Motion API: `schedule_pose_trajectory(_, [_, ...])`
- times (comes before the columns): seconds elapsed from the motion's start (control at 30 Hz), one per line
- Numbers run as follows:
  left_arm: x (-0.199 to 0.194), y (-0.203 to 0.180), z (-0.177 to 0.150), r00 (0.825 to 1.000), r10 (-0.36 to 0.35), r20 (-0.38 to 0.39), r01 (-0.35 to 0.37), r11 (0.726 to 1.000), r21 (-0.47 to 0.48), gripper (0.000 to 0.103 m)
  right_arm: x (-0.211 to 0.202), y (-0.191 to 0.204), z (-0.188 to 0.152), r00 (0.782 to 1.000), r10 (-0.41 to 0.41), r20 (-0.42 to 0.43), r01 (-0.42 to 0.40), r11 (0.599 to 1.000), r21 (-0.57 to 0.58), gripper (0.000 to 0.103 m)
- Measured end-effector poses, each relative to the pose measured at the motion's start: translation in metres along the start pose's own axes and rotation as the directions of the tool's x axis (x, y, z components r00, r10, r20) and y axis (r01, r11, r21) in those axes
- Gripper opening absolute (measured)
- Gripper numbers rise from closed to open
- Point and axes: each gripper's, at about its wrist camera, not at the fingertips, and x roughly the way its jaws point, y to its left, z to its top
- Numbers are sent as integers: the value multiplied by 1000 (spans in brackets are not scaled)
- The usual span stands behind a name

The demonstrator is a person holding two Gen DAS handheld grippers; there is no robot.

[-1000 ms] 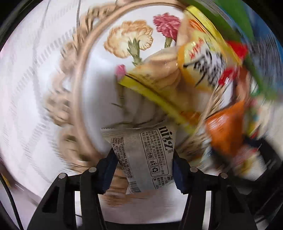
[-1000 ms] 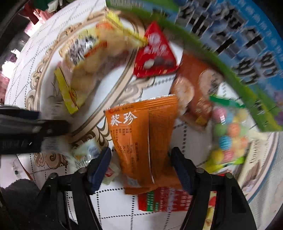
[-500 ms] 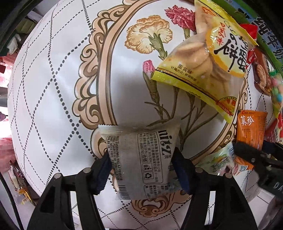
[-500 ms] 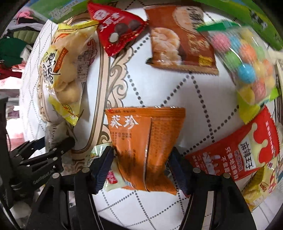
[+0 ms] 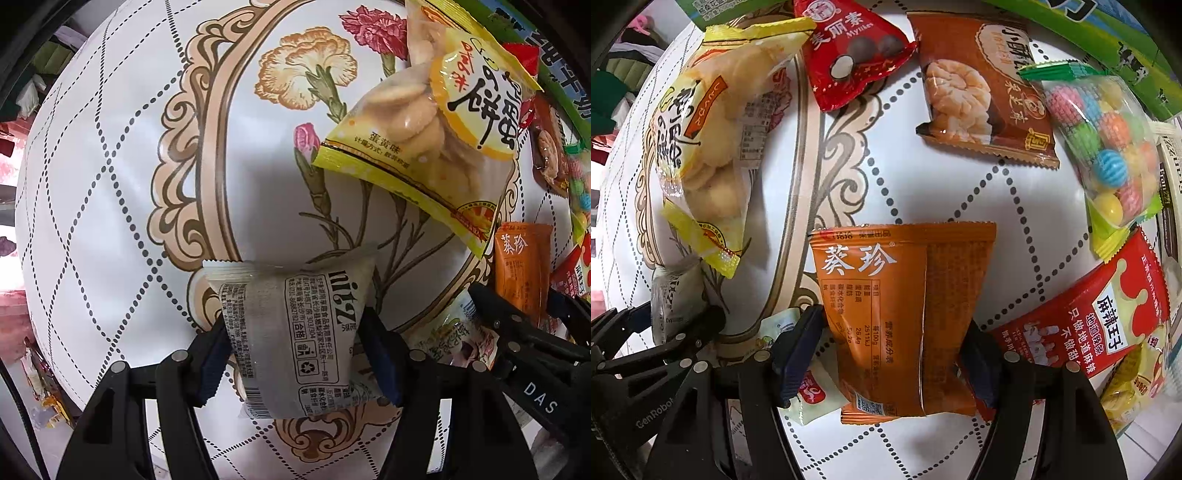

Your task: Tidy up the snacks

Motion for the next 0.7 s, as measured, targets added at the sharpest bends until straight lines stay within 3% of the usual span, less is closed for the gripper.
schedule_pose_trajectory(0.1, [-2,-4,-5,1000,10,10,-10,1000,4,64,-1,-6,-1,1000,-10,8,10,1000,-7,73])
schedule_pose_trajectory(0.17, [-7,-6,-8,999,22,23,-22,1000,3,53,-10,-13,0,1000,-17,18,17,1000,-13,68])
schedule_pose_trajectory(0.2, [-10,-6,-10,999,19,29,-19,1000,4,51,-15,-13,-3,999,-22,29,23,1000,-16,61])
schedule_pose_trajectory(0.3, [-18,-9,-14,999,7,37,-7,1000,7,46,-27,-15,-10,999,-8,47,9,1000,-19,56])
schedule_pose_trajectory(0.53, [-57,-21,-23,995,-33,92,30,999,27,44,-60,-24,-18,993,83,78,-85,996,18,54])
schedule_pose_trajectory(0.7, [-103,-36,-22,983,-89,163,81,995,56,44,-91,-38,-19,979,175,105,-181,982,52,54])
